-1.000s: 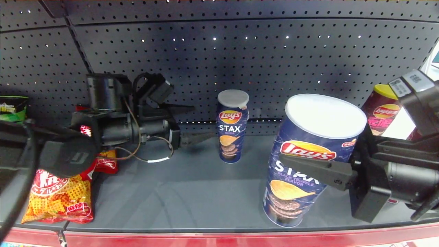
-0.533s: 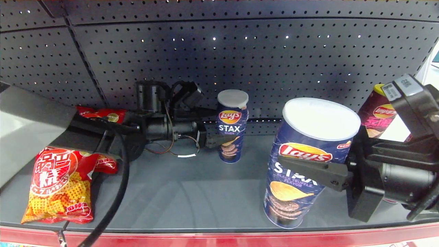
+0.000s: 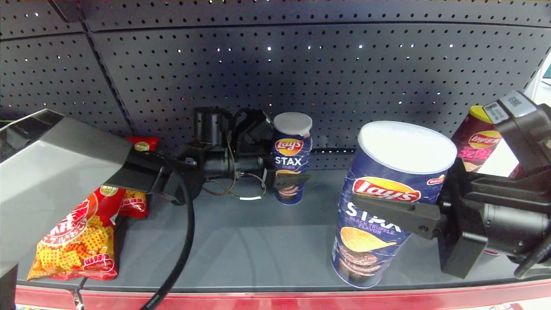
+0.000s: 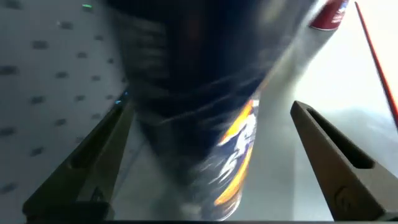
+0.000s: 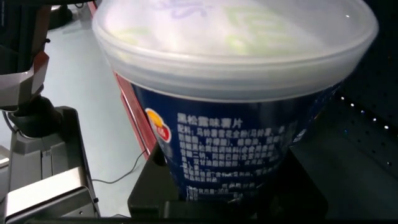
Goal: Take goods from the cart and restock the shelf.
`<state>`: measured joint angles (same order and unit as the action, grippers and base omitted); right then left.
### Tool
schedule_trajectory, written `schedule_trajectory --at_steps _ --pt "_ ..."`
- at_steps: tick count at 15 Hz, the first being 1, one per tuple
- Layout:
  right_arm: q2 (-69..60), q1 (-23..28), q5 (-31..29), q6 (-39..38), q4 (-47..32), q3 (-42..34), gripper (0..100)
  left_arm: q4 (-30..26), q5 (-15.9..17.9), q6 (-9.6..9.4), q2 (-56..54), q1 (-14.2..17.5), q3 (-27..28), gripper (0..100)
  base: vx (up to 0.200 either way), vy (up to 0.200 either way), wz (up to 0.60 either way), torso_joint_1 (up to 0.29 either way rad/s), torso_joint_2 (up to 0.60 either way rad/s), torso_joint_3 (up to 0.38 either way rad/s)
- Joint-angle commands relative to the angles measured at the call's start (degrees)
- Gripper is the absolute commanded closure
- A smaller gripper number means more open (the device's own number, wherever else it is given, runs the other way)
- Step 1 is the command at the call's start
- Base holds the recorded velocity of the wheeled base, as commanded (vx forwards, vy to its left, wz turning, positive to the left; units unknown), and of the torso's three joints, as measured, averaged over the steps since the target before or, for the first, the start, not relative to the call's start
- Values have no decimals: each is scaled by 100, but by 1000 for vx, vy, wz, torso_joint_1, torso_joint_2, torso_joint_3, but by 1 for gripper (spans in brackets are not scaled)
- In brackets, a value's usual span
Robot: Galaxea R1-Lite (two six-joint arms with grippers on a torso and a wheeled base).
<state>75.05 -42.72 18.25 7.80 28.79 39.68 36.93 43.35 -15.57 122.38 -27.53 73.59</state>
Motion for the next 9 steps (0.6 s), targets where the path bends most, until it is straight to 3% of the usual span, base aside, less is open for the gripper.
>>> schedule_trajectory --at_steps 1,9 --pt "-25 0 -6 2 3 -22 100 8 -2 1 93 -104 50 0 0 0 0 0 0 0" --pt "-69 369 -6 2 12 -57 100 8 -55 1 -4 -130 41 0 0 0 0 0 0 0"
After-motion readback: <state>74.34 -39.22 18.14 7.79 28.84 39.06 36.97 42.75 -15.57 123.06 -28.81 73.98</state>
